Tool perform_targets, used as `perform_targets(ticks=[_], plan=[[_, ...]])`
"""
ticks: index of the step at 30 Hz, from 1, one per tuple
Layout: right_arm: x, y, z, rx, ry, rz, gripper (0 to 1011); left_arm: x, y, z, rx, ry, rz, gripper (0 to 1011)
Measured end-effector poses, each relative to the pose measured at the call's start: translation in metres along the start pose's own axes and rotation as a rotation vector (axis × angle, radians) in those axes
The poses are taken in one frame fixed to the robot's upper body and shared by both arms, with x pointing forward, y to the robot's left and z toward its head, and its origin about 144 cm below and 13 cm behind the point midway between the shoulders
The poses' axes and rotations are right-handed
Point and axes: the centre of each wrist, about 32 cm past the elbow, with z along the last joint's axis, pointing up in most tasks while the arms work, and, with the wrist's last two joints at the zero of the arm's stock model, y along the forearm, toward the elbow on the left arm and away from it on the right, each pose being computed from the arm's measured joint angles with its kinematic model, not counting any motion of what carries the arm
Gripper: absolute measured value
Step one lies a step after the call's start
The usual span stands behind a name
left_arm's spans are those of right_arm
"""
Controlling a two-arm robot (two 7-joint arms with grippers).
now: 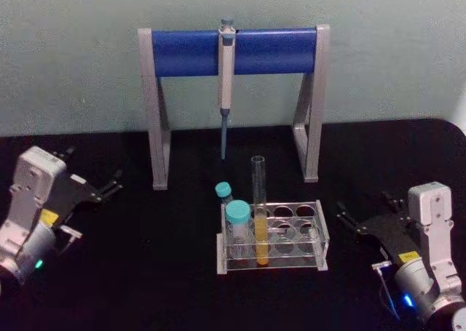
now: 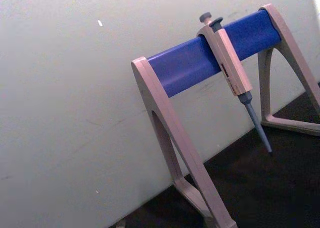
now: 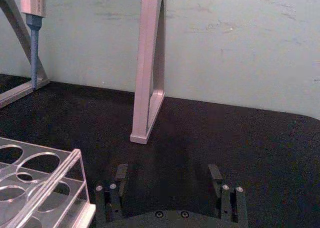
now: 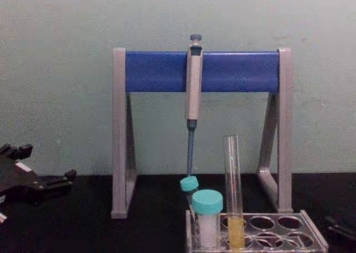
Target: Pick up the test tube from the test tube rack, shake it, then place it back into the test tube rack.
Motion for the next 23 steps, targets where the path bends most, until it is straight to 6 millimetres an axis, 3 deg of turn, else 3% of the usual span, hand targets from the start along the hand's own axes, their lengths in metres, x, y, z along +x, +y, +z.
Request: perform_targets(ticks=[23], plan=[[0.0000, 0.0000, 0.0002, 0.000, 0.000, 0.000, 1000, 0.0000, 0.0000, 0.0000, 0.000, 0.000, 0.000, 1001]])
